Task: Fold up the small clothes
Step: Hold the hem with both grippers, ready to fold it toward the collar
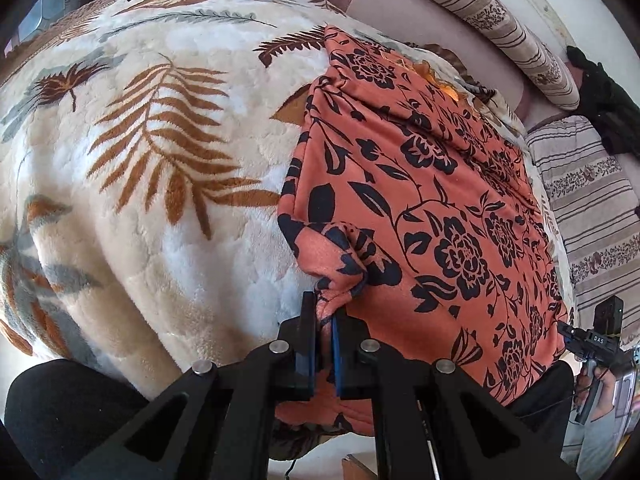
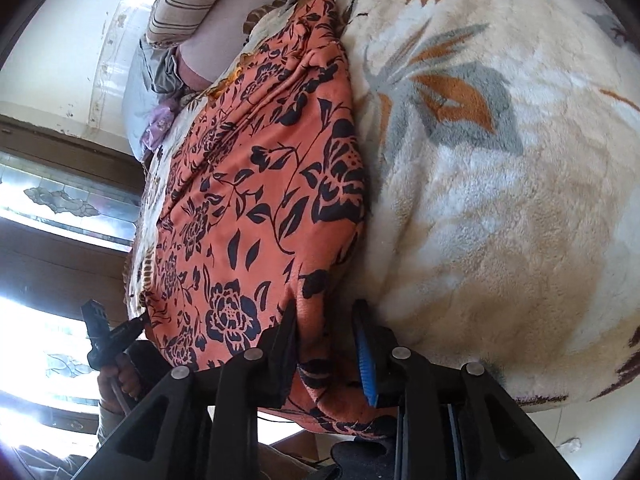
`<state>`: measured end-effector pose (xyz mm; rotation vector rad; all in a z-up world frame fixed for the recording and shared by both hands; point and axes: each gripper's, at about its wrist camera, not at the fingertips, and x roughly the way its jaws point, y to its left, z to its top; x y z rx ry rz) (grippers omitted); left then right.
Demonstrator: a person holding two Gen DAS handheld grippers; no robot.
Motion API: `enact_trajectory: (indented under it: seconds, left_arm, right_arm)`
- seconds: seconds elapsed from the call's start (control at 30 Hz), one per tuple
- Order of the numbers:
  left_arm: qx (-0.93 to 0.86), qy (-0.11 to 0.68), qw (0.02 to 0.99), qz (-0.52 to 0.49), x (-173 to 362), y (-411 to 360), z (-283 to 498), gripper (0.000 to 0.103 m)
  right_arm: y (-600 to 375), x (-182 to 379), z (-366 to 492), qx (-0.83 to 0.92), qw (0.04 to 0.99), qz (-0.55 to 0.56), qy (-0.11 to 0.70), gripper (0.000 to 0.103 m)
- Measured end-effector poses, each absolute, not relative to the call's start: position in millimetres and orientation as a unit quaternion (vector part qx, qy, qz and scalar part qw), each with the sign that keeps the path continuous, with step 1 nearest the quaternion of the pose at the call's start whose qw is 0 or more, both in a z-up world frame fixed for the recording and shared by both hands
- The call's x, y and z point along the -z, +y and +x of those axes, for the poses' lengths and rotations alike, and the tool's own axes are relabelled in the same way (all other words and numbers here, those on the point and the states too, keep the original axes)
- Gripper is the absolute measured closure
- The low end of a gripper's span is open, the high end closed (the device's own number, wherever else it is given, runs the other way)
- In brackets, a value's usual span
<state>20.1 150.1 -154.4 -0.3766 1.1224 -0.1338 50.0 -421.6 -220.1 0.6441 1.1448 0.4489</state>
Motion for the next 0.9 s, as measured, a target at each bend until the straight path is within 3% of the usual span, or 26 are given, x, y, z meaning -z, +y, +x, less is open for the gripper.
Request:
enact_trajectory:
  seconds: [0.13, 0.6, 0.9]
  left_arm:
    - [0.065, 0.526, 0.828, -0.183, 155, 152, 21, 0.097]
    - [0.067, 0.489, 0.851, -0.179, 130, 158, 3, 0.097]
    - [0.063, 0.491, 0.853, -0.167, 127, 155, 2, 0.097]
  right_arm:
    - [-418, 218, 52, -0.196, 0.775, 0.282, 0.531, 0.093]
    - [-421, 171, 34, -0.203, 0.801, 0.341, 0.448, 0.095]
    - [-418, 187, 29, -0.206, 0.789, 0.371, 0.444, 0.095]
